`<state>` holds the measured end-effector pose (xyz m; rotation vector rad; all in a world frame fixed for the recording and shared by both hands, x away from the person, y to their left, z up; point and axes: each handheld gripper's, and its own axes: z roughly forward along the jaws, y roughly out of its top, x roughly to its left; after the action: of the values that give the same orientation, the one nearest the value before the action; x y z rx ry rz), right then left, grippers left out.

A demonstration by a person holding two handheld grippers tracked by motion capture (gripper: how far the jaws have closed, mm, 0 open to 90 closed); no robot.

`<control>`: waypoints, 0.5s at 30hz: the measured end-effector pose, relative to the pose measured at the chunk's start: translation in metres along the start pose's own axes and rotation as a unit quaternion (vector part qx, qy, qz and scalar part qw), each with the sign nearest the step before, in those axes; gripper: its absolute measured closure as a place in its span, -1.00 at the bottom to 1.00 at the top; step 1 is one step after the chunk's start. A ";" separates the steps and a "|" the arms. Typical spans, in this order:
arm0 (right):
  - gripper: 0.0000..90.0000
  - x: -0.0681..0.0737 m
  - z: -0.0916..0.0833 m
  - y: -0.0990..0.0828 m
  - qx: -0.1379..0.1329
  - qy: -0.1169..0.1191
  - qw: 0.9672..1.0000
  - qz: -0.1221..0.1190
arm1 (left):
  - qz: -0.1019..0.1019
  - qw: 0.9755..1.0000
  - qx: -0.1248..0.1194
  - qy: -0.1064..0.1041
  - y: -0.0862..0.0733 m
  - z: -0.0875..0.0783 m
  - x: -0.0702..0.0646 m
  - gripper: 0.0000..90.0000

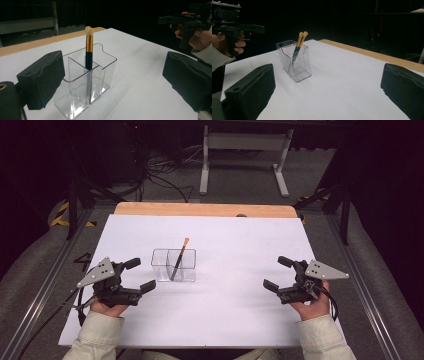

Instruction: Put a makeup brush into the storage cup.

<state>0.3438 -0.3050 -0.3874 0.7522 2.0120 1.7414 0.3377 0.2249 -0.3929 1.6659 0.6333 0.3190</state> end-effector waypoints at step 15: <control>-1.00 -0.002 -0.003 -0.005 0.009 -0.007 1.000 0.000 | -0.010 1.000 -0.015 0.008 -0.024 -0.029 0.007 -0.93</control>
<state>0.3435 -0.3090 -0.3920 0.7685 2.0213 1.7161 0.3229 0.2545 -0.4113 1.6277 0.6543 0.3258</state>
